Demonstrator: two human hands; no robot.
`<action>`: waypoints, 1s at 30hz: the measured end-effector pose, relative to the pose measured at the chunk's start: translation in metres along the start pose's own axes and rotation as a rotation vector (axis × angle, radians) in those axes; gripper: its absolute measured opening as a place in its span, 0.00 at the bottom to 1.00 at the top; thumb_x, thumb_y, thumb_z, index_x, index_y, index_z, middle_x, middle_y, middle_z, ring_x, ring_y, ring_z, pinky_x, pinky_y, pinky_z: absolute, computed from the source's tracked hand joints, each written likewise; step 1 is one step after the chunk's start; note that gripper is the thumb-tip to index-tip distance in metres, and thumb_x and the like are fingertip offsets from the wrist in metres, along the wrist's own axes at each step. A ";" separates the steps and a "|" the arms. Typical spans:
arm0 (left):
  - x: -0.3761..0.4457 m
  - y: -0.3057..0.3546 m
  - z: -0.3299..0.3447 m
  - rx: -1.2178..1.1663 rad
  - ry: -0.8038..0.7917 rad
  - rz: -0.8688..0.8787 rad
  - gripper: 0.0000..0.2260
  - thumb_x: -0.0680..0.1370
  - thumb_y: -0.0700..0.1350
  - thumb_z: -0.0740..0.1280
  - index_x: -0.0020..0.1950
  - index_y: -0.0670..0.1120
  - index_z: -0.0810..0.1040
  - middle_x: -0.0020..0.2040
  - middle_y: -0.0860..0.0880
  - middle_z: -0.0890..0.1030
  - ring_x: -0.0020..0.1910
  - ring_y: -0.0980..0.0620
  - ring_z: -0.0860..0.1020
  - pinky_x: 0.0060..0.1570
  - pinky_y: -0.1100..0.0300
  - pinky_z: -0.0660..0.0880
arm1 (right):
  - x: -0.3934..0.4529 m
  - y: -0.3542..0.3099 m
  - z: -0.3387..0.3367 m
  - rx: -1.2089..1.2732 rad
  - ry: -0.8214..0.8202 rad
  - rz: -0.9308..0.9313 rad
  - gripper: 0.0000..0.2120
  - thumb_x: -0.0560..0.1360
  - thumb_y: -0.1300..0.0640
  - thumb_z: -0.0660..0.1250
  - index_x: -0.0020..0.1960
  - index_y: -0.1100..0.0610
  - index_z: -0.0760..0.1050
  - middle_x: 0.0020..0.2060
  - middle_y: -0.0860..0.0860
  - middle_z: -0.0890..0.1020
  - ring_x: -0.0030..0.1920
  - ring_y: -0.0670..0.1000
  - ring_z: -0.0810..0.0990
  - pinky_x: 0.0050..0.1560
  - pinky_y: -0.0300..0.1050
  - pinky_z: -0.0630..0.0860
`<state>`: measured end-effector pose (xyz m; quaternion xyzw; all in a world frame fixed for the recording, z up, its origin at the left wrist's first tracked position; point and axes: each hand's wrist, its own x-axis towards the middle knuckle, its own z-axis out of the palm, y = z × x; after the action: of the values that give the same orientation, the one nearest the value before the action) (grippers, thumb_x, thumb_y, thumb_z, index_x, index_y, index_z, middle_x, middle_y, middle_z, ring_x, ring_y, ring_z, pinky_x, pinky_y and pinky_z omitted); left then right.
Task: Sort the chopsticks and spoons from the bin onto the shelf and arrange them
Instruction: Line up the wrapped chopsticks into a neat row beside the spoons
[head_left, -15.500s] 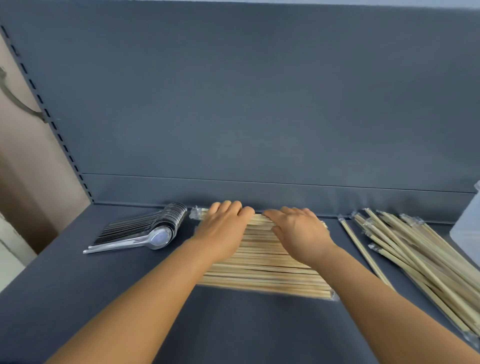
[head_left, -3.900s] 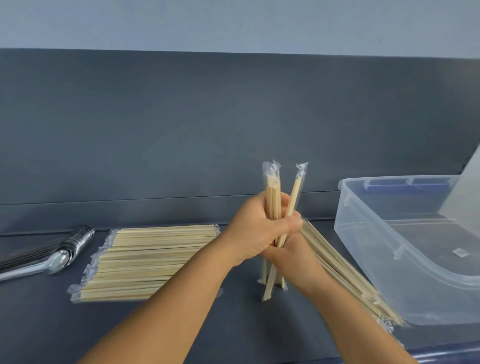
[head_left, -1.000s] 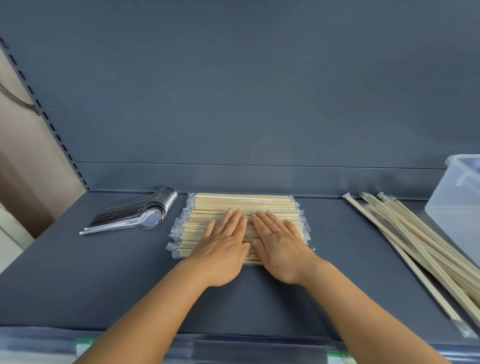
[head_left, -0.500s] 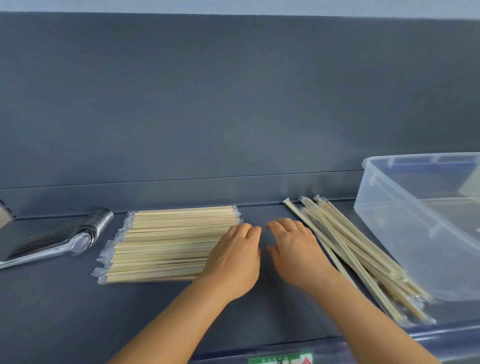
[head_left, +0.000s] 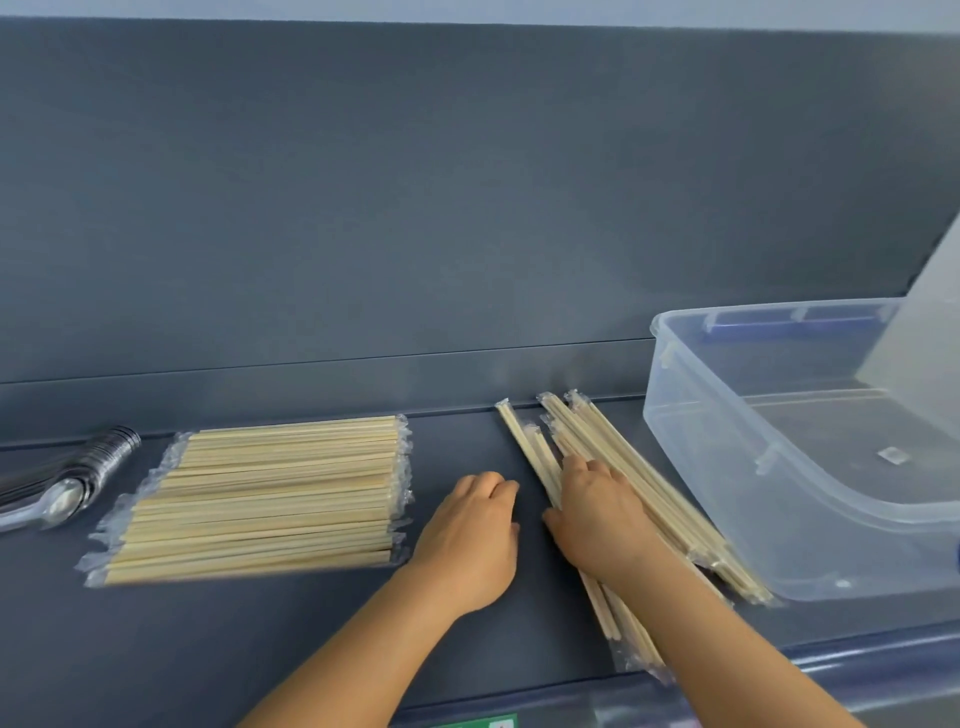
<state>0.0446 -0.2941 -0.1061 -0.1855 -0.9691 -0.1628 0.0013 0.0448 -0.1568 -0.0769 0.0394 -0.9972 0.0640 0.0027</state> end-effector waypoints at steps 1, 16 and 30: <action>0.000 0.000 0.000 -0.015 -0.001 -0.007 0.22 0.82 0.46 0.55 0.76 0.46 0.58 0.73 0.52 0.62 0.71 0.52 0.59 0.70 0.59 0.60 | 0.002 0.000 0.000 0.012 -0.015 0.014 0.18 0.79 0.53 0.60 0.64 0.61 0.64 0.61 0.56 0.73 0.62 0.55 0.71 0.61 0.44 0.66; 0.013 0.018 -0.026 -0.874 0.211 -0.307 0.16 0.81 0.50 0.60 0.67 0.49 0.66 0.51 0.57 0.80 0.52 0.56 0.77 0.51 0.59 0.73 | 0.016 -0.011 -0.006 0.504 0.031 -0.069 0.07 0.76 0.55 0.63 0.45 0.58 0.71 0.37 0.52 0.79 0.38 0.52 0.77 0.36 0.44 0.72; 0.009 0.045 -0.105 -1.073 0.297 0.039 0.08 0.77 0.37 0.64 0.52 0.49 0.74 0.49 0.50 0.83 0.50 0.53 0.81 0.53 0.61 0.77 | 0.002 -0.030 -0.044 1.142 0.246 -0.397 0.10 0.76 0.63 0.65 0.53 0.51 0.74 0.39 0.43 0.79 0.41 0.38 0.78 0.41 0.32 0.74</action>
<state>0.0462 -0.2847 0.0083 -0.1532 -0.7361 -0.6577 0.0464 0.0451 -0.1813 -0.0293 0.2117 -0.7714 0.5903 0.1078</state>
